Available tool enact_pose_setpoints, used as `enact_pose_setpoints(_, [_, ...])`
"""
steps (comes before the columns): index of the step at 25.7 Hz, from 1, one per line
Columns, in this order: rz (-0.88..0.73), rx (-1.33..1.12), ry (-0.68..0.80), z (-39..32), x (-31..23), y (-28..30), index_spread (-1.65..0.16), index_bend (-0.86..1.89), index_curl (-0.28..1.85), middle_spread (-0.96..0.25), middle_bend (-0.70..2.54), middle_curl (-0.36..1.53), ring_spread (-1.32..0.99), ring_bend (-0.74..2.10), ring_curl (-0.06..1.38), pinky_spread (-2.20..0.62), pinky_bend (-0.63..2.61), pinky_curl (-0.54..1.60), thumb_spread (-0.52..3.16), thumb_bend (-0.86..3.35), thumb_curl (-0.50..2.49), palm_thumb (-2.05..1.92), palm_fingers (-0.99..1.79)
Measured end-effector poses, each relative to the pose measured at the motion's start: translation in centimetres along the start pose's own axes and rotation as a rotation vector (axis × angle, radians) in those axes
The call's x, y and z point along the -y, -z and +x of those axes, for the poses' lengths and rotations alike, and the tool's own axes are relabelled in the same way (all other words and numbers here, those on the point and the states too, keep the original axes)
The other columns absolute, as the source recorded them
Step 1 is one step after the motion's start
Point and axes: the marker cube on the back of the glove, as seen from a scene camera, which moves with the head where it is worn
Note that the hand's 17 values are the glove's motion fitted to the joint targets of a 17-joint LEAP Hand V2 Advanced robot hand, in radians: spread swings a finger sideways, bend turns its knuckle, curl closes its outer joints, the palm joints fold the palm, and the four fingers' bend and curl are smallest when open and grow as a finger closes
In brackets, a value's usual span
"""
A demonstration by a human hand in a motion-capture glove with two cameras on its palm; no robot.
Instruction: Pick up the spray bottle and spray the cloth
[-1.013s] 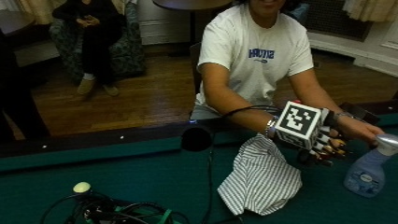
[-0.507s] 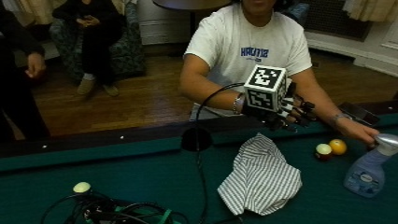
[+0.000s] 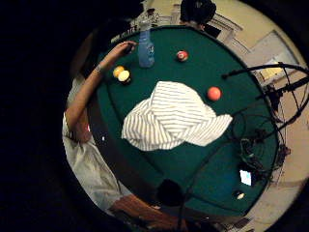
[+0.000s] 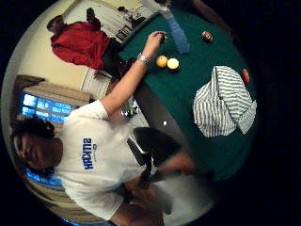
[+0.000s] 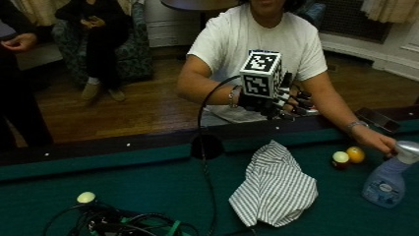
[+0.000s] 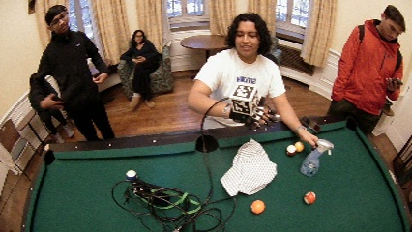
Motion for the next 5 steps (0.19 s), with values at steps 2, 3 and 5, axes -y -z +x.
enact_pose_setpoints(2, [0.002, -0.008, 0.007, -0.15, -0.44, 0.20, -0.45, 0.15, 0.31, -0.15, 0.18, 0.35, -0.15, 0.30, 0.31, 0.22, 0.24, 0.35, 0.95, -0.03, 0.37, 0.36, 0.34])
enact_pose_setpoints(3, [0.002, -0.012, 0.008, -0.18, -0.60, 0.25, -0.45, 0.15, 0.31, -0.15, 0.18, 0.34, -0.15, 0.30, 0.31, 0.22, 0.24, 0.35, 0.95, -0.03, 0.37, 0.36, 0.34])
enact_pose_setpoints(5, [0.002, -0.016, 0.009, -0.20, -0.77, 0.27, -0.45, 0.15, 0.30, -0.15, 0.18, 0.34, -0.15, 0.30, 0.31, 0.22, 0.24, 0.35, 0.95, -0.03, 0.37, 0.35, 0.34])
